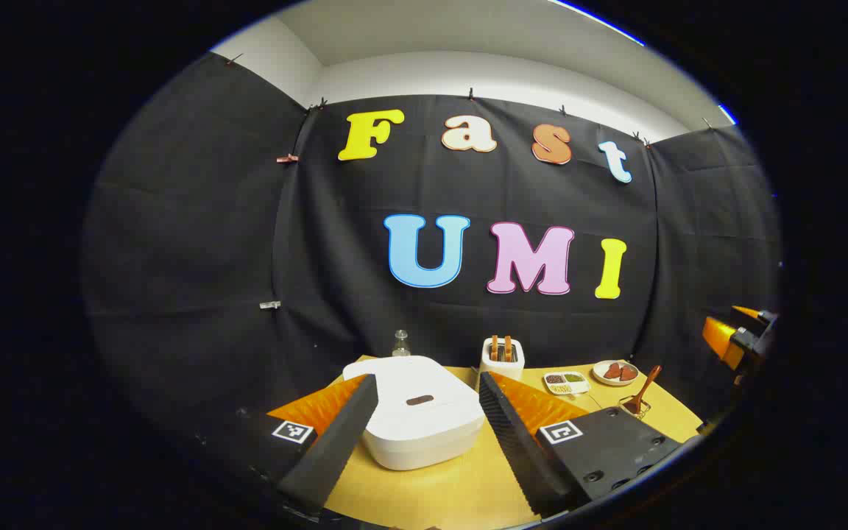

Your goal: Close the left gripper, press the button to open the rice cooker; take a wooden spoon from the chopstick holder with the right hand, scoop a spoonful of rice and pour it into the rice cooker, then put the wooden spoon back into the chopstick holder.

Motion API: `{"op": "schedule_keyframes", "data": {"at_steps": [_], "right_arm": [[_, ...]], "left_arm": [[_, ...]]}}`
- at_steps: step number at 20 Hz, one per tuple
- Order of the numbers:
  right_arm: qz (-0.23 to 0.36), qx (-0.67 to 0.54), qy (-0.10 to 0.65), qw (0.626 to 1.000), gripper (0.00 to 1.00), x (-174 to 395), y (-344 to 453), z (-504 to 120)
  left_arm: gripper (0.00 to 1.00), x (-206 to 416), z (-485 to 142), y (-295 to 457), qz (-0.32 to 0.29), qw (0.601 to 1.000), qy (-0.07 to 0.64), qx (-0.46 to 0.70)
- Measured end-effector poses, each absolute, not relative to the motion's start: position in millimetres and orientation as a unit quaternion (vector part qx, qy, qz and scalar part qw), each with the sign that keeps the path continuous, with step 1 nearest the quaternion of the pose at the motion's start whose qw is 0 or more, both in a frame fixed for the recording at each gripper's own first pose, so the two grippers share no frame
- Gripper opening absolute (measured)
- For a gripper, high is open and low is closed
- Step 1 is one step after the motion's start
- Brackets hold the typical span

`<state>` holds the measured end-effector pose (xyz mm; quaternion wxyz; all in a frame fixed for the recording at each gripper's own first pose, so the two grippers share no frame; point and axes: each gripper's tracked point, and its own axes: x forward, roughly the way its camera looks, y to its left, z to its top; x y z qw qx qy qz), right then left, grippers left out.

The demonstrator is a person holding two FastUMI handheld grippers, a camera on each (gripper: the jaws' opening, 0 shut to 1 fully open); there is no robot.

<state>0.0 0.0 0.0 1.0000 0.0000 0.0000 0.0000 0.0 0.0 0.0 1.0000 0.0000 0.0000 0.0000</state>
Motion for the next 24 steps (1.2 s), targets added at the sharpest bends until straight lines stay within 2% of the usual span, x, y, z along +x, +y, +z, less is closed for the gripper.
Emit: {"op": "schedule_keyframes", "data": {"at_steps": [5,13,20,24], "right_arm": [[-0.014,0.023,0.001,1.0,0.97,-3,-6,20],[-0.04,0.023,0.032,0.998,0.97,-7,-32,-2],[-0.039,0.025,0.049,0.998,0.97,19,-43,-18],[-0.03,0.035,0.056,0.997,0.98,36,-46,-29]], "left_arm": [[0.96,-1,0,11,-0.005,1.0,-0.001,0.0],[0.96,11,-10,2,-0.009,1.0,0.019,-0.012],[0.98,38,-6,-25,-0.016,1.0,0.024,-0.013],[0.96,54,-2,-28,-0.004,1.0,0.026,-0.008]]}}
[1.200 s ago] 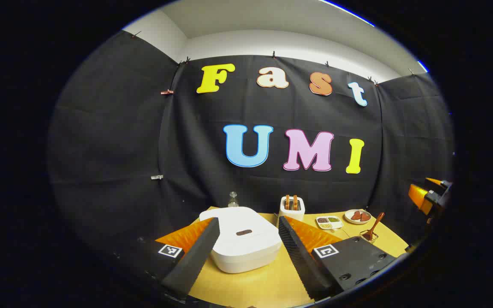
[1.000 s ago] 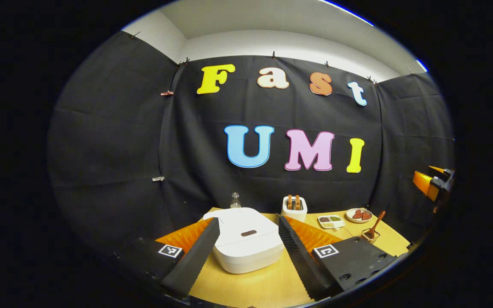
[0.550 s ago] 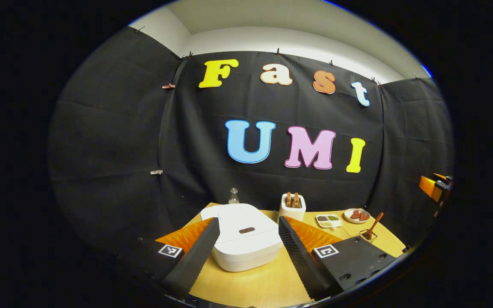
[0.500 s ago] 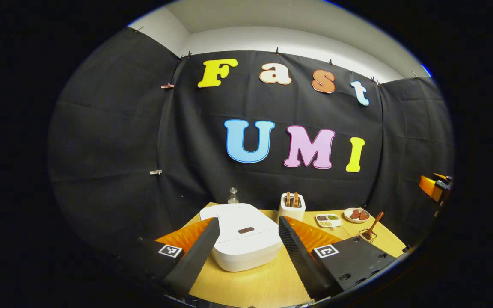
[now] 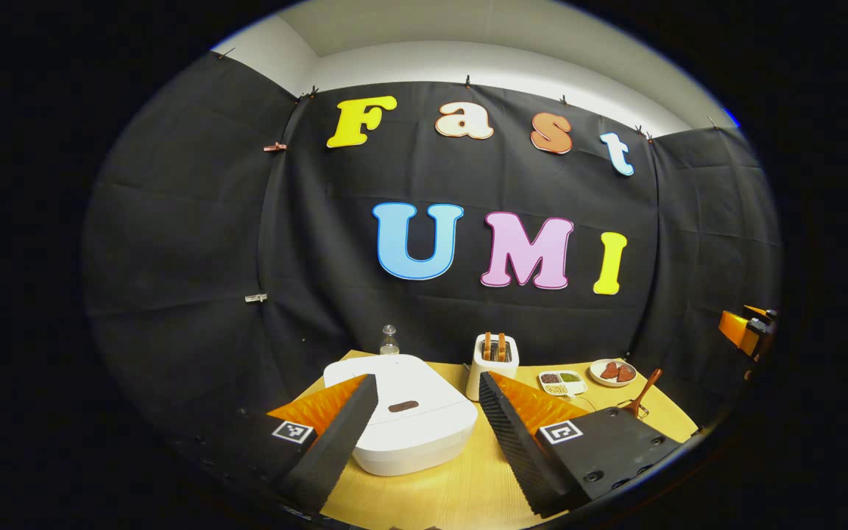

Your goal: Close the left gripper, press the button to open the rice cooker; take a wooden spoon from the chopstick holder with the right hand, scoop a spoonful of rice and pour it into the rice cooker, then put the wooden spoon back into the chopstick holder.

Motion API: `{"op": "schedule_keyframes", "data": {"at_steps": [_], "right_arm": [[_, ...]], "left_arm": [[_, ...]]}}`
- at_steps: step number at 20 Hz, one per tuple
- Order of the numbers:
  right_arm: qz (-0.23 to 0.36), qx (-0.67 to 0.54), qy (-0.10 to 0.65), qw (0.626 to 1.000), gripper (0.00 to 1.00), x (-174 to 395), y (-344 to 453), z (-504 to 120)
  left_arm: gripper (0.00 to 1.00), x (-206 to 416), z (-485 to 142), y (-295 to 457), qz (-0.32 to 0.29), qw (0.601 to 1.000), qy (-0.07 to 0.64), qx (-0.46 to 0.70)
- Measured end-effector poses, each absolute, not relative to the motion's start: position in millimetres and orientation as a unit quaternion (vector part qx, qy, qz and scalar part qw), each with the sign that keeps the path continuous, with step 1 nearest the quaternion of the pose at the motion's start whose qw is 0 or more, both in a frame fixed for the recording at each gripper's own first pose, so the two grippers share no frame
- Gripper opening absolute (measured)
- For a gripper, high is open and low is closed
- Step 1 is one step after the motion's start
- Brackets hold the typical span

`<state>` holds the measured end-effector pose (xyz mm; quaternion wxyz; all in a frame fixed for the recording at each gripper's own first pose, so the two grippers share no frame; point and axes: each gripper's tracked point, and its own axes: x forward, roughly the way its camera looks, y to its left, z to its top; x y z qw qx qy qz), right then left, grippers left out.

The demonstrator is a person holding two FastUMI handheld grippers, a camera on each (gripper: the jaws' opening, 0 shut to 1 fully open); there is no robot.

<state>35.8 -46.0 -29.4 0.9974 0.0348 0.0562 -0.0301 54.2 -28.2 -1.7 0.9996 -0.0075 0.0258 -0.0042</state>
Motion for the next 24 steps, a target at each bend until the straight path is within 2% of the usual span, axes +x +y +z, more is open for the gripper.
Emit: {"op": "schedule_keyframes", "data": {"at_steps": [8,10,12,13,16,18,19,20,24], "right_arm": [[-0.028,0.057,0.06,0.996,0.98,64,-56,-49],[-0.029,0.048,0.069,0.996,0.98,69,-60,-59],[-0.043,0.052,0.082,0.994,0.98,74,-68,-68],[-0.045,0.059,0.086,0.994,0.98,75,-70,-71],[-0.06,0.062,0.094,0.992,0.98,78,-83,-82],[-0.067,0.053,0.1,0.991,0.98,77,-90,-88],[-0.071,0.049,0.101,0.991,0.98,76,-94,-90],[-0.074,0.047,0.105,0.991,0.98,76,-98,-92],[-0.081,0.041,0.116,0.989,0.98,76,-107,-103]], "left_arm": [[0.94,98,1,-3,0.03,0.998,0.044,-0.023],[0.86,113,-2,3,0.032,0.998,0.053,-0.028],[0.73,128,-15,4,0.026,0.996,0.08,-0.042],[0.64,135,-19,5,0.022,0.994,0.091,-0.049],[0.48,157,-43,4,0.004,0.99,0.126,-0.058],[0.3,170,-60,7,0.002,0.987,0.146,-0.062],[0.17,175,-69,13,0.01,0.986,0.154,-0.062],[0.12,180,-78,18,0.018,0.984,0.166,-0.066],[0.07,197,-106,14,0.004,0.974,0.205,-0.095]]}}
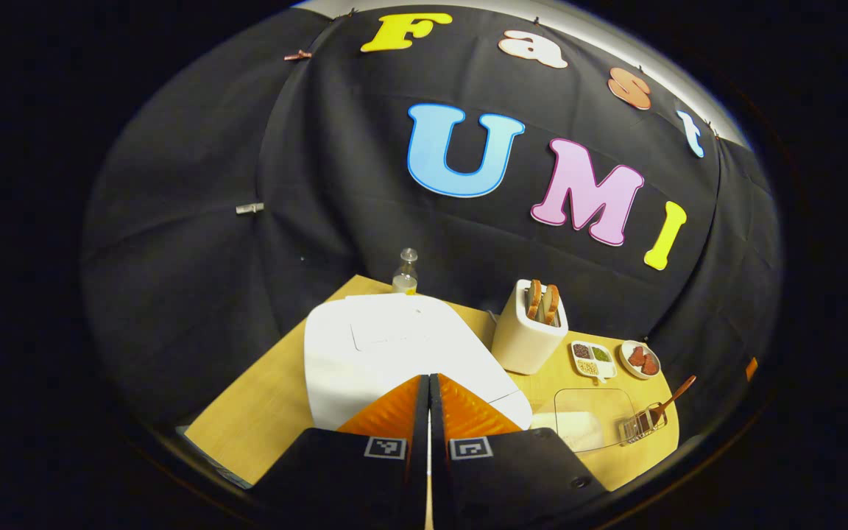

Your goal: Close the left gripper, press the button to open the rice cooker; take a wooden spoon from the chopstick holder with the right hand, scoop a spoonful of rice and pour it into the rice cooker, then put the wooden spoon back into the chopstick holder.

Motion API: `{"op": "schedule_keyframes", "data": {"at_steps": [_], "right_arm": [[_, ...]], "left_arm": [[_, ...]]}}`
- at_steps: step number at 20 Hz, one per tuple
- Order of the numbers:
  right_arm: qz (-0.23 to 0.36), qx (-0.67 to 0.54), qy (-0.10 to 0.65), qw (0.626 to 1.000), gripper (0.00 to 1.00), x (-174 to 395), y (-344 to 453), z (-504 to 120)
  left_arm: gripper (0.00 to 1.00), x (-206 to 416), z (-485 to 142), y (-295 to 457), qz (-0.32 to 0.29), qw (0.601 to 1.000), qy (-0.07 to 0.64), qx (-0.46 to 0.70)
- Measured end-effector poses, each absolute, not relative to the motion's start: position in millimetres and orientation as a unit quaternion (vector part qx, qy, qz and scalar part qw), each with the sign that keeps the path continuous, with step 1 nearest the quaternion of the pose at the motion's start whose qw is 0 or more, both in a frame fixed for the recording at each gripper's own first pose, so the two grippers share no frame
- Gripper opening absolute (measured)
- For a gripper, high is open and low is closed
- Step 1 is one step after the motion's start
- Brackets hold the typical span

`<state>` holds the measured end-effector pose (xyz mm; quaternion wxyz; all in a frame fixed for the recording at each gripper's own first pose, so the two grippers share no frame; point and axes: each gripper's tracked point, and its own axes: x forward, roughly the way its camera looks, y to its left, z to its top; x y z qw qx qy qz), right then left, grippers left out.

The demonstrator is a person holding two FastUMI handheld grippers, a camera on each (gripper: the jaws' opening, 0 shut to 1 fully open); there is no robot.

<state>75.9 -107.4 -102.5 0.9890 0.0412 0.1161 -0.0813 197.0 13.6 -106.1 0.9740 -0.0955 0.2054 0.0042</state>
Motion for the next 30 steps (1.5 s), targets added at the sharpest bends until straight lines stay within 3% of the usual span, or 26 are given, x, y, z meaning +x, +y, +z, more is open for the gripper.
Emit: {"op": "schedule_keyframes", "data": {"at_steps": [6,11,24,30], "right_arm": [[-0.082,0.039,0.119,0.989,0.98,75,-112,-111],[-0.079,0.042,0.127,0.988,0.98,76,-115,-120],[-0.044,0.061,0.157,0.985,0.98,94,-119,-158],[-0.027,0.07,0.165,0.984,0.98,116,-126,-185]], "left_arm": [[0.11,228,-141,4,-0.006,0.965,0.244,-0.098],[0.08,232,-165,-3,-0.008,0.958,0.273,-0.085],[0.08,233,-165,0,0.041,0.959,0.259,-0.109],[0.08,221,-69,1,0.088,0.985,0.128,-0.077]]}}
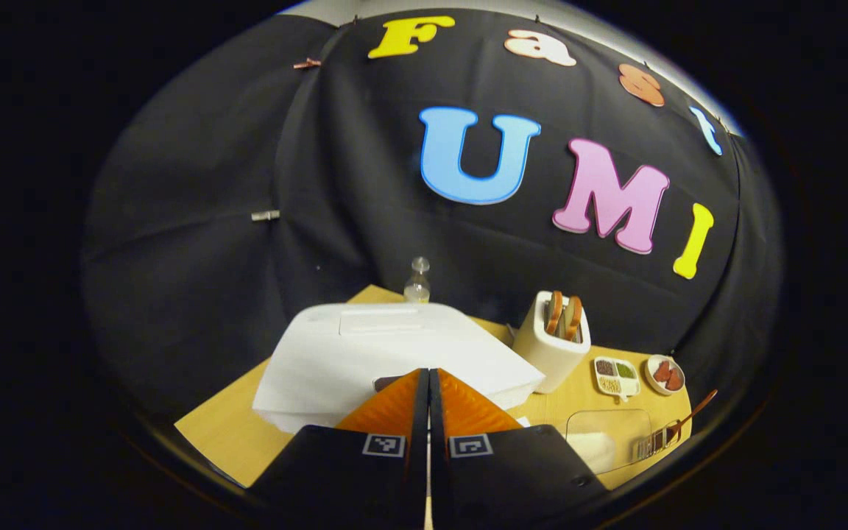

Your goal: Close the left gripper, press the button to open the rice cooker; take a wooden spoon from the chopstick holder with the right hand, scoop a spoonful of rice and pour it into the rice cooker, then put the wooden spoon back into the chopstick holder.

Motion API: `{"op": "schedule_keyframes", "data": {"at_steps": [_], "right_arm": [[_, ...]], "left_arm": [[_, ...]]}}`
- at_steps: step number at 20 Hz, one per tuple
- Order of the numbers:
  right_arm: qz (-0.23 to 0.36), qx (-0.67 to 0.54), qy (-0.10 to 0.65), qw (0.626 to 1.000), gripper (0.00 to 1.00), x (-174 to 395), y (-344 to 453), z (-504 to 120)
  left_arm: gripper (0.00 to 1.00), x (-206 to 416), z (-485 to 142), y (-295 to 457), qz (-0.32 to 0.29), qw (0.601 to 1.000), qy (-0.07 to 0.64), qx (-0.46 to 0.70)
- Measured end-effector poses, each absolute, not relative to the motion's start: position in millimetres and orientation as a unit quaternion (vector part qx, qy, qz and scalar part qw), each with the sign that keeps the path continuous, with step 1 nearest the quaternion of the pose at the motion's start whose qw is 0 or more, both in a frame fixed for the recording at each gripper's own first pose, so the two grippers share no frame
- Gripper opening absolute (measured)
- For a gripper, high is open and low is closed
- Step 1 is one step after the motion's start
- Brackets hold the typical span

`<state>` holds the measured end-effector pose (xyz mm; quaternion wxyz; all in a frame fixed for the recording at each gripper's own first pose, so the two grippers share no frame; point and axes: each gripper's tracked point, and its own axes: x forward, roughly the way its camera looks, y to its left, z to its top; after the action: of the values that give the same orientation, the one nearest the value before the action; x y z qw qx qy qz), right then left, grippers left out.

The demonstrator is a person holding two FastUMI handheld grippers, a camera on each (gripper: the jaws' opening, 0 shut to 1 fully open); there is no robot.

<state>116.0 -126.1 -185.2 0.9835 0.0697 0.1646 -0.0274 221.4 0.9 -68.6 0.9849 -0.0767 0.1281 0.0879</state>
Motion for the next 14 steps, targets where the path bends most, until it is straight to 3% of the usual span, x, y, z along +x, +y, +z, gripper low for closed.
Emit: {"op": "schedule_keyframes", "data": {"at_steps": [6,14], "right_arm": [[-0.01,0.073,0.173,0.982,0.98,148,-119,-201],[-0.019,0.1,0.228,0.968,0.98,176,-121,-246]], "left_arm": [[0.08,168,-39,-22,0.089,0.988,0.095,-0.082],[0.12,114,-72,-38,0.099,0.986,0.118,-0.062]]}}
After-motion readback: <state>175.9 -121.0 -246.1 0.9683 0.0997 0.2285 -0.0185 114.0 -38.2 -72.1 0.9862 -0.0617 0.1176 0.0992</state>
